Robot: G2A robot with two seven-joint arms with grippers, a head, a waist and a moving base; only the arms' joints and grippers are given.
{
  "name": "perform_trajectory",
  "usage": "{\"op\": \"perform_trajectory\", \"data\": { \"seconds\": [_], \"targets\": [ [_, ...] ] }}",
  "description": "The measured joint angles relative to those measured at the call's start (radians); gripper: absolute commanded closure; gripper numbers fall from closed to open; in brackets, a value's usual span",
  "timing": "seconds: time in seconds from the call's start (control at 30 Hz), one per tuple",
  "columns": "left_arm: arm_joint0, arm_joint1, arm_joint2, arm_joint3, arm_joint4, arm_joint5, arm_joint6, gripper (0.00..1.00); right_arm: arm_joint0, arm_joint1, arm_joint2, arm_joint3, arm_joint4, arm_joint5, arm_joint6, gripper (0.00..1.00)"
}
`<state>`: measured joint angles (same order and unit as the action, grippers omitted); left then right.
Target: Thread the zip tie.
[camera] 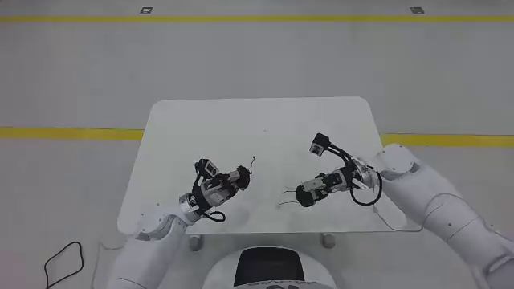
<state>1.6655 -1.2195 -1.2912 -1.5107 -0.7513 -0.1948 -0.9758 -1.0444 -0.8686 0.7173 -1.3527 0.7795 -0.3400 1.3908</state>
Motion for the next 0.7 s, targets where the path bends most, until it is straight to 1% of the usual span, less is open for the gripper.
{"op": "perform_trajectory", "data": {
  "seconds": [0.1, 0.47, 0.5, 0.6, 0.7],
  "targets": [
    [0.004, 0.0, 0.006, 0.003, -0.023, -0.005, -0.017, 1.0, -0.004, -0.004, 0.004, -0.006, -0.007, 0.0, -0.001, 0.0],
    [0.004, 0.0, 0.008, 0.001, -0.023, -0.007, -0.01, 1.0, -0.004, -0.004, 0.003, -0.006, -0.006, 0.0, -0.001, 0.0],
    [0.006, -0.001, 0.013, -0.002, -0.026, -0.015, -0.003, 1.0, -0.008, -0.004, 0.005, -0.01, -0.001, 0.0, -0.007, 0.0],
    [0.018, -0.005, 0.037, -0.003, -0.052, -0.061, 0.007, 1.0, -0.044, -0.01, 0.039, -0.031, 0.051, 0.0, -0.03, 0.0],
    [0.008, -0.012, 0.067, 0.025, -0.099, -0.093, 0.004, 1.0, -0.086, -0.023, 0.097, -0.024, 0.108, 0.0, -0.005, 0.0]
  ]
}}
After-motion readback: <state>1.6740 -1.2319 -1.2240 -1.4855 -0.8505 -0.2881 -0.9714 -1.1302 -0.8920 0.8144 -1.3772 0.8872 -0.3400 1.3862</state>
